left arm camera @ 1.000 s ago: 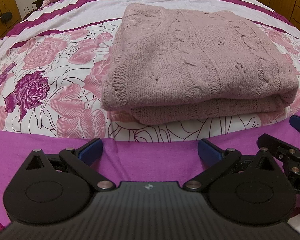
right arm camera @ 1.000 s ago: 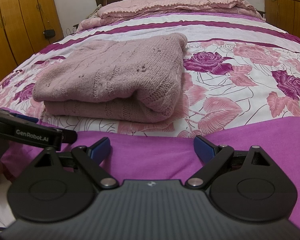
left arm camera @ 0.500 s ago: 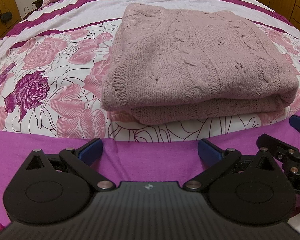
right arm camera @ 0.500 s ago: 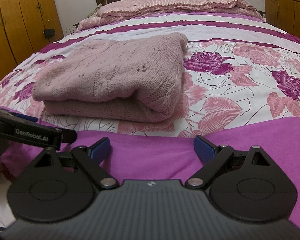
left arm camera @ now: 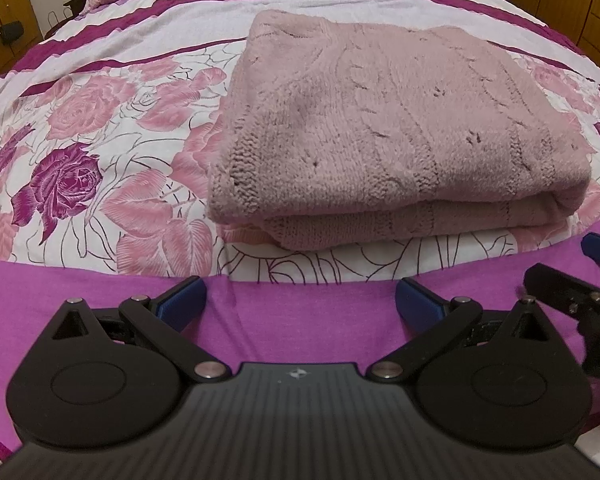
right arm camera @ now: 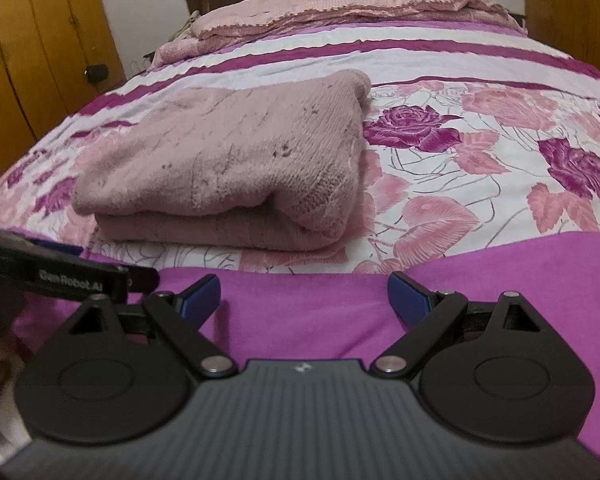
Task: Fold small clothes
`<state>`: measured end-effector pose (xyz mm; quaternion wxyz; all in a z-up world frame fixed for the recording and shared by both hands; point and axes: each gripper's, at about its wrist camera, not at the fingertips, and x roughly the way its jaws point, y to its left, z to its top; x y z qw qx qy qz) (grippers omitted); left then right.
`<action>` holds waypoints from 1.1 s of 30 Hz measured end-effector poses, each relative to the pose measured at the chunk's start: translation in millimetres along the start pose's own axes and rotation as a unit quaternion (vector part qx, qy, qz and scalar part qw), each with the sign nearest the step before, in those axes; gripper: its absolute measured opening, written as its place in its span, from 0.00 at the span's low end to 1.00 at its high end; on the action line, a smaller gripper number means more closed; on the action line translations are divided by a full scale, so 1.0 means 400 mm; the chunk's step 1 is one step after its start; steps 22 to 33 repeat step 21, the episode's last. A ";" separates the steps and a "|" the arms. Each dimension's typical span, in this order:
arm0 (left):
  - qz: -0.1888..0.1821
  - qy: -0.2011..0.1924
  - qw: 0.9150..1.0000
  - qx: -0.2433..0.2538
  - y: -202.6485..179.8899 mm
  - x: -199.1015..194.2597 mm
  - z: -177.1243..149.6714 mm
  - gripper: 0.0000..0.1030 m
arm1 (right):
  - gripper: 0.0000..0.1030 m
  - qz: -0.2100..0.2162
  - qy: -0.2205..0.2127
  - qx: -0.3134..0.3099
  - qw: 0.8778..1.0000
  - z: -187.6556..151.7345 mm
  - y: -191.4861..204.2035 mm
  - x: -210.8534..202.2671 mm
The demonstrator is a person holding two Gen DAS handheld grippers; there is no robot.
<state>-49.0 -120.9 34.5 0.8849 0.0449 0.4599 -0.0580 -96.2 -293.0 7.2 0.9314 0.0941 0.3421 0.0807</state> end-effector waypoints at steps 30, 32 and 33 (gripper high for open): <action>-0.025 -0.050 0.998 0.001 -0.020 -0.169 -0.042 1.00 | 0.89 -0.022 -0.051 0.001 0.998 0.008 0.033 -0.131; -0.025 -0.050 0.998 0.001 -0.020 -0.169 -0.042 1.00 | 0.89 -0.022 -0.051 0.001 0.998 0.008 0.033 -0.131; -0.025 -0.050 0.998 0.001 -0.020 -0.169 -0.042 1.00 | 0.89 -0.022 -0.051 0.001 0.998 0.008 0.033 -0.131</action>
